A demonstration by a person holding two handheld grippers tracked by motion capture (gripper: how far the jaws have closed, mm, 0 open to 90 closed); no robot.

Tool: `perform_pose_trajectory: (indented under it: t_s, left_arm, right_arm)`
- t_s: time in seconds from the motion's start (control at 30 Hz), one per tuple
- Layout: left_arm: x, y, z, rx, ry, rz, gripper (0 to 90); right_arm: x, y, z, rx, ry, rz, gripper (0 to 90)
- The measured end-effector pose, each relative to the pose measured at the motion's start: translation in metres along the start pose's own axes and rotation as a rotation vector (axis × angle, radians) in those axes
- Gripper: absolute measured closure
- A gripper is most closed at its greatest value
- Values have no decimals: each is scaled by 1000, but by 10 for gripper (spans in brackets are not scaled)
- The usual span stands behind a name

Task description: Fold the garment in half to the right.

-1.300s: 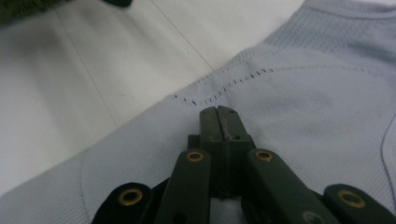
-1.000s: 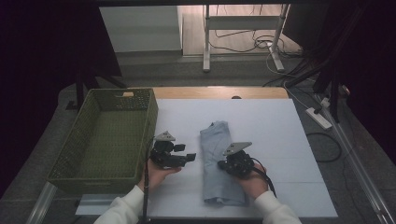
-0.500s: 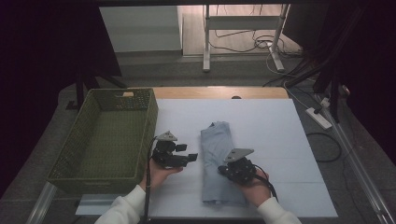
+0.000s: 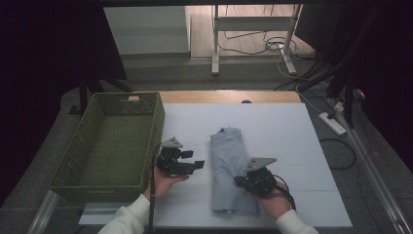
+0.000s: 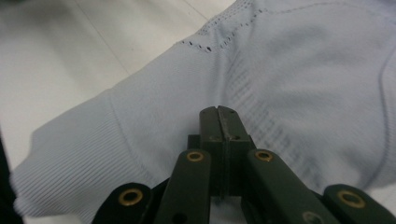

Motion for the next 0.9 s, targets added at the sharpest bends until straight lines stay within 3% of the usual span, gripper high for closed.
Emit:
perform_pose_trajectory:
  t_s: [0.17,0.37,0.63,0.9]
  left_arm:
    - [-2,0,1,2,2,6,315]
    - [-7,-2,-2,-6,-1,20,315]
    - [-9,-3,-4,-8,-2,22,315]
    - [-9,-2,-3,-7,-1,22,314]
  right_arm:
    - [1,-8,1,-11,5,13,897]
    - [-6,-13,2,40,-27,43,896]
    - [-13,-14,-1,5,-16,-3,896]
    - [-4,-4,1,17,-18,-73,895]
Point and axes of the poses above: each handheld gripper's, and its own axes: x roughly backward along the jaws, y roughly out of its top, z roughly to its left, the point moved 8 cm from there along -x, roughly forward along the jaws, and after that the axes turned 4 degrees about x, right-handed, at the moved point
